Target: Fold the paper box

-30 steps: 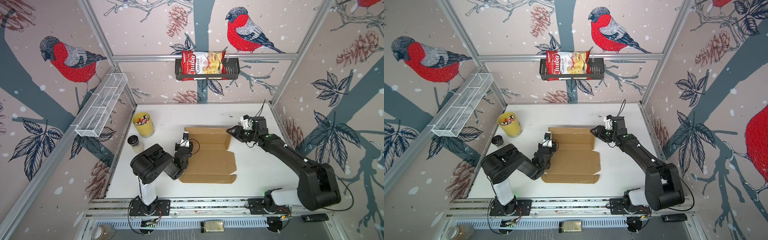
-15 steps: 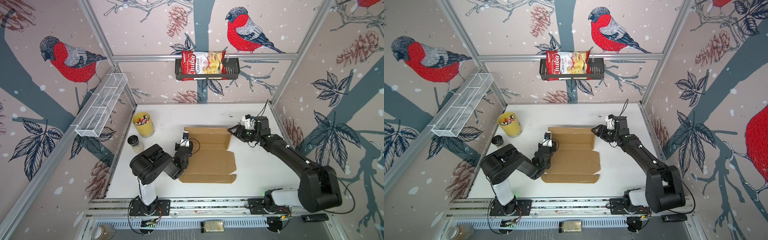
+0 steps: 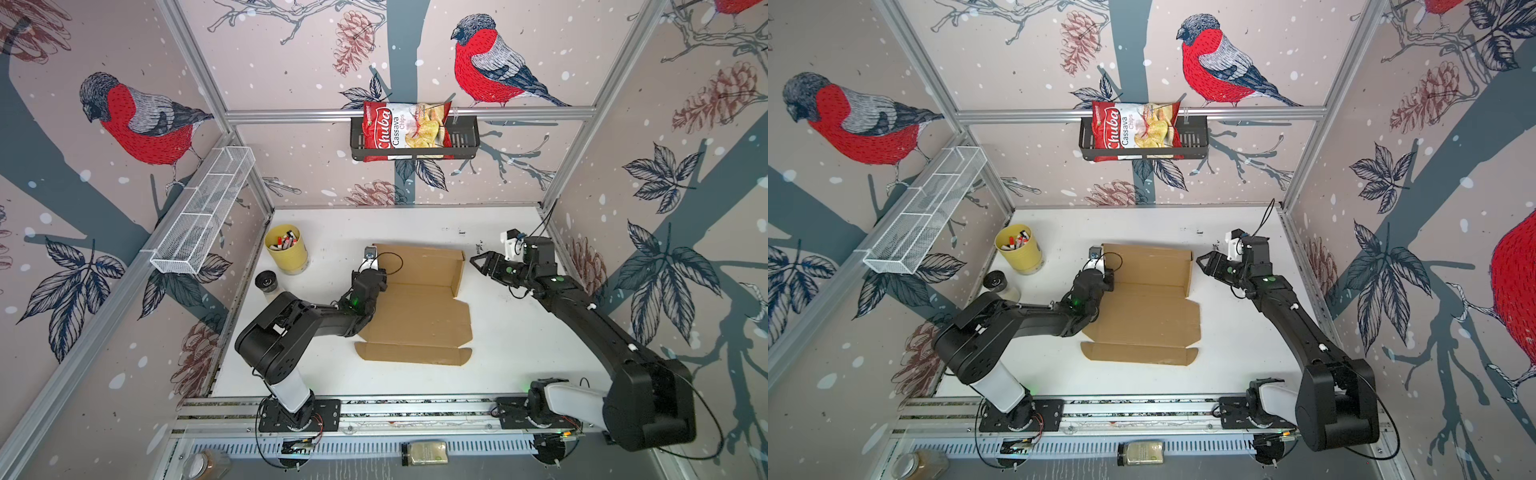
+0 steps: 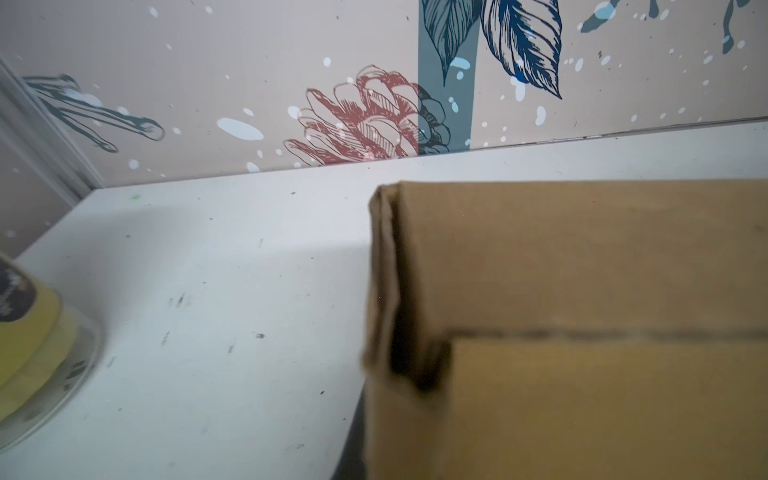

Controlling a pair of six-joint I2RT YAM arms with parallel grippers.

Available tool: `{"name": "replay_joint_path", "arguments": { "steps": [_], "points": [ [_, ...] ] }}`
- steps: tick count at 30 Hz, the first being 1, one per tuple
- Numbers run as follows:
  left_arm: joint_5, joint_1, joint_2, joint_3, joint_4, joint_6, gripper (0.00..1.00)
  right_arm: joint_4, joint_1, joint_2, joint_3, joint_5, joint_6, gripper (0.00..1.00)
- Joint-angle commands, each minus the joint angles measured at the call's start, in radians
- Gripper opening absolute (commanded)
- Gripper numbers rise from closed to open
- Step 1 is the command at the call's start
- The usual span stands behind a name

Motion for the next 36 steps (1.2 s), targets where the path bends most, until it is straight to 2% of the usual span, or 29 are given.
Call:
{"name": "replay_joint_path", "arguments": {
  "steps": [1,4,7,12,15,21,26,36],
  "points": [
    [0.178,0.026,-0.001,0.094,-0.312,-0.036,0.0,-0.004,-0.01,-0.016,0.0,0.047,-0.04,0.65],
    [0.286,0.054,0.016,0.2,-0.501,-0.012,0.0,0.011,-0.022,-0.028,-0.002,0.059,-0.039,0.65],
    [0.346,0.075,0.04,0.317,-0.698,0.036,0.0,0.05,-0.039,-0.03,-0.002,0.07,-0.003,0.64],
    [0.366,0.092,0.122,0.566,-1.065,0.122,0.0,0.094,-0.051,-0.009,0.045,0.093,0.039,0.64],
    [0.373,0.094,0.171,0.656,-1.199,0.167,0.0,0.127,-0.046,0.008,0.051,0.085,0.058,0.64],
    [0.386,0.093,0.288,0.812,-1.378,0.244,0.0,0.109,-0.004,0.076,0.063,0.093,0.024,0.65],
    [0.331,0.091,0.374,0.958,-1.472,0.267,0.01,0.053,0.06,0.153,0.095,0.12,-0.048,0.66],
    [0.264,0.049,0.559,1.221,-1.617,0.294,0.25,-0.003,0.191,0.305,0.148,0.223,-0.161,0.69]
  ]
}}
